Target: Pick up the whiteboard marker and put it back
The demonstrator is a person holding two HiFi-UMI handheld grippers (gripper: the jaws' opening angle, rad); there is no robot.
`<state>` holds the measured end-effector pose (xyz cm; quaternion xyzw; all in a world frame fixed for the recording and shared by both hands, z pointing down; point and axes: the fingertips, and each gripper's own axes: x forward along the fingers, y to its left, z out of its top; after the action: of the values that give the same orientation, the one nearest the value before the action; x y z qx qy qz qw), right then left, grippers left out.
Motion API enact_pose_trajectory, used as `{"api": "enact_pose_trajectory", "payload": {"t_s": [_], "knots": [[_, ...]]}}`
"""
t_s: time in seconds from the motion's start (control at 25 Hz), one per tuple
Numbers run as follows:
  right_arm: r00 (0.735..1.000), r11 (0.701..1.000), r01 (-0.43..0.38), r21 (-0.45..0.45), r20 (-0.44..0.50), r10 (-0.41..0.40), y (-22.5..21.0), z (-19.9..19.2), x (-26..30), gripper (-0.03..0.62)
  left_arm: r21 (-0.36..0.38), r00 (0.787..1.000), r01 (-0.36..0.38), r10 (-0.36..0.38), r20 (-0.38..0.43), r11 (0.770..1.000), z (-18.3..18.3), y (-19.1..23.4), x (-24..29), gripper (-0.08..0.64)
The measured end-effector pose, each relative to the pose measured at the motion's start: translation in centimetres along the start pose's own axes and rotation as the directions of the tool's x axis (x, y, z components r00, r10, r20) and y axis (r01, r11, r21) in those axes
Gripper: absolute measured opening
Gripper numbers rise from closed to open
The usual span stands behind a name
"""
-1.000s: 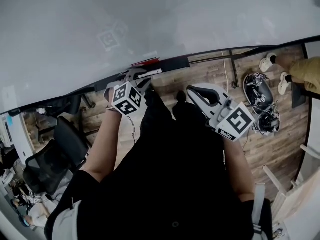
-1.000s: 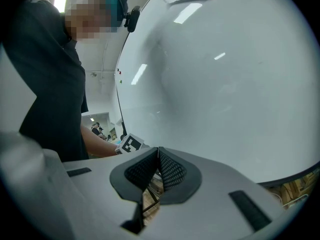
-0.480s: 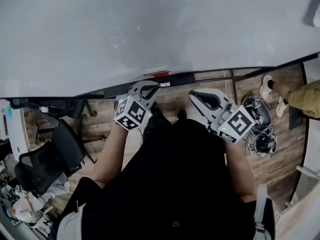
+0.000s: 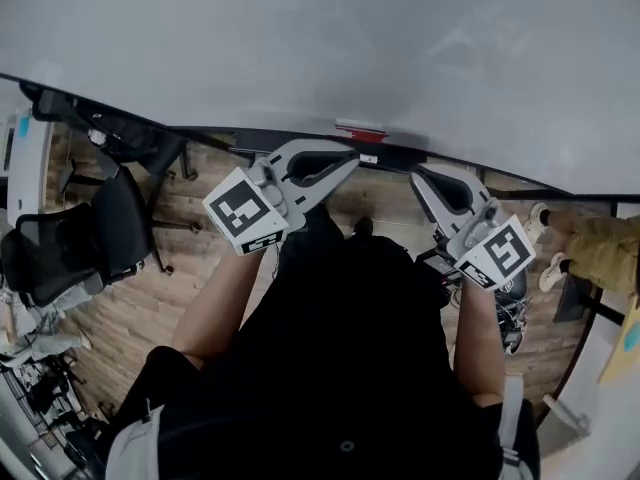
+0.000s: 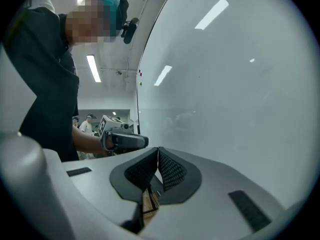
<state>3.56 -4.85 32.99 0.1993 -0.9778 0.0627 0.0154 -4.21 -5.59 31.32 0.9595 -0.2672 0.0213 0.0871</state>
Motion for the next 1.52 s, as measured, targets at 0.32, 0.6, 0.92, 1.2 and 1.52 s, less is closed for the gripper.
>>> {"api": "enact_pose_trajectory", "payload": {"t_s": [0.32, 0.6, 0.92, 1.2, 1.52], "knots": [[0.998, 0.998, -0.067, 0.002, -0.004, 0.067, 3.0, 0.1, 2.6, 0.020, -0.165, 0.954, 0.067, -0.014, 0.300, 0.984, 2.7, -1.1, -6.9, 0.012], [0.999, 0.999, -0.044, 0.024, -0.030, 0.045, 7.0, -0.3, 4.4, 0.018, -0.175, 0.947, 0.163, -0.104, 0.304, 0.971, 1.4, -1.4, -9.8, 0.011], [0.998, 0.998, -0.060, 0.028, -0.021, 0.061, 14.6, -0.5, 11.3, 0.018, -0.164, 0.951, 0.208, -0.160, 0.264, 0.964, 0.6, -2.2, -18.2, 0.011], [0.998, 0.999, -0.042, 0.032, -0.048, 0.044, 20.9, -1.6, 13.5, 0.018, -0.179, 0.944, 0.253, -0.203, 0.259, 0.951, -0.9, -3.4, -23.8, 0.011], [0.992, 0.996, 0.071, 0.050, -0.109, -0.065, 23.7, -3.8, 12.4, 0.018, -0.250, 0.924, 0.355, -0.297, 0.242, 0.901, -4.1, -5.0, -26.3, 0.011]]}}
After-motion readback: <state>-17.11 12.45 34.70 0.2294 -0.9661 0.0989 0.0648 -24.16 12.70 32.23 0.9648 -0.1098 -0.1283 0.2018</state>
